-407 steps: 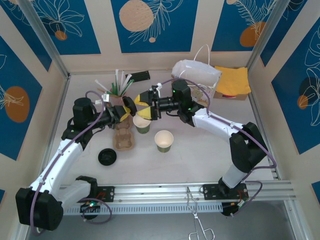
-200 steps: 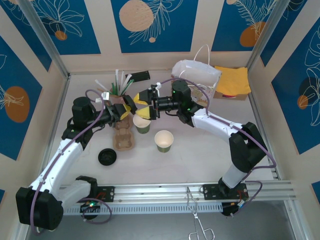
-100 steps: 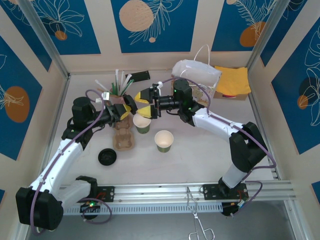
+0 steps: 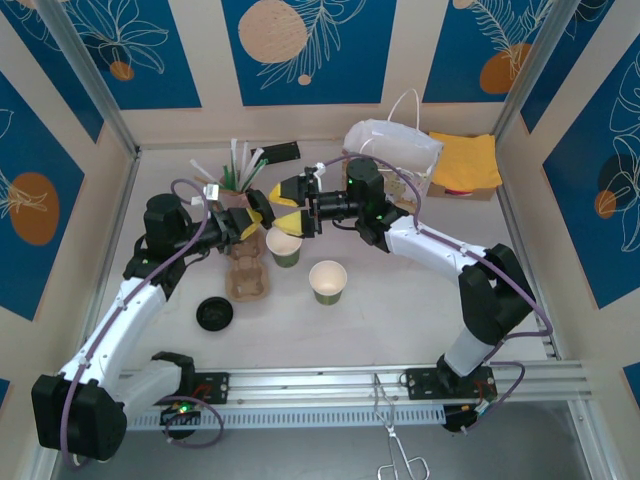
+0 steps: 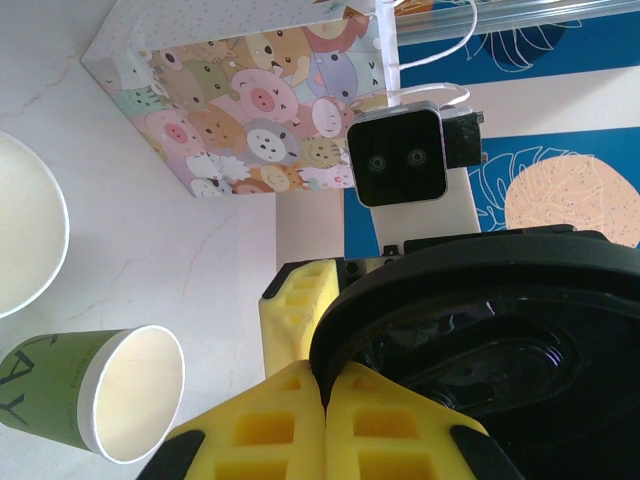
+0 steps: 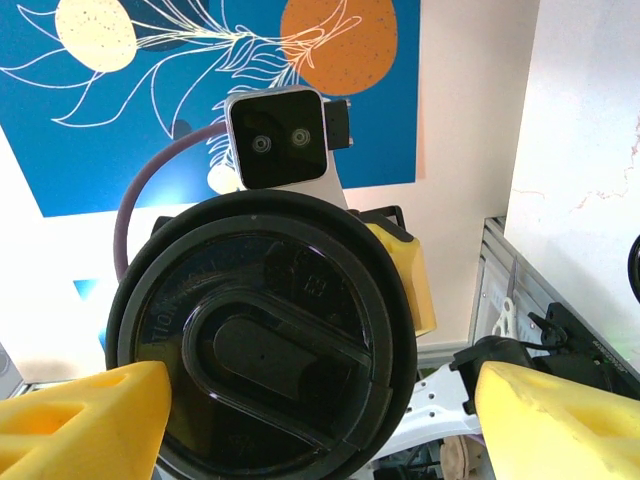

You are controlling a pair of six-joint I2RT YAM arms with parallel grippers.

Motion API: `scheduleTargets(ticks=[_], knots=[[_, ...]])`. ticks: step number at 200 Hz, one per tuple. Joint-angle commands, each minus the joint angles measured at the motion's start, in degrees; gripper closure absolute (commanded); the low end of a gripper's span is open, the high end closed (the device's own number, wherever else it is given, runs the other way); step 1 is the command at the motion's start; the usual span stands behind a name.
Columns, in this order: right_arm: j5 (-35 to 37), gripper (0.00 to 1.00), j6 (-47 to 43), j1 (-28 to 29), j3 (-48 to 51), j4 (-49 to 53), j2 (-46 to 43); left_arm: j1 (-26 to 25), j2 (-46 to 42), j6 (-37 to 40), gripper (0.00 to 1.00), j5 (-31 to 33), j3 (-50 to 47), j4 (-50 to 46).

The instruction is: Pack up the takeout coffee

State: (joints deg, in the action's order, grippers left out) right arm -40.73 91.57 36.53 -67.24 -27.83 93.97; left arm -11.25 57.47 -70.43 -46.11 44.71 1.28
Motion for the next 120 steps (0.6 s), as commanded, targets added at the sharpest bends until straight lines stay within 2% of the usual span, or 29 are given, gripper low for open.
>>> scheduleTargets(ticks=[1,120], knots=[[-0.37,0.19,-1.81,0.38,-2.4,0.38,-1.51,0.8,-0.45,0.65,0.99,-1.53,-0.1,0.84],[-0.73,0.16,-3.24,1.5,-3.64,1.21,-2.04,0.86,-0.4,0.72,0.99,-1.62,-0.16,0.46]])
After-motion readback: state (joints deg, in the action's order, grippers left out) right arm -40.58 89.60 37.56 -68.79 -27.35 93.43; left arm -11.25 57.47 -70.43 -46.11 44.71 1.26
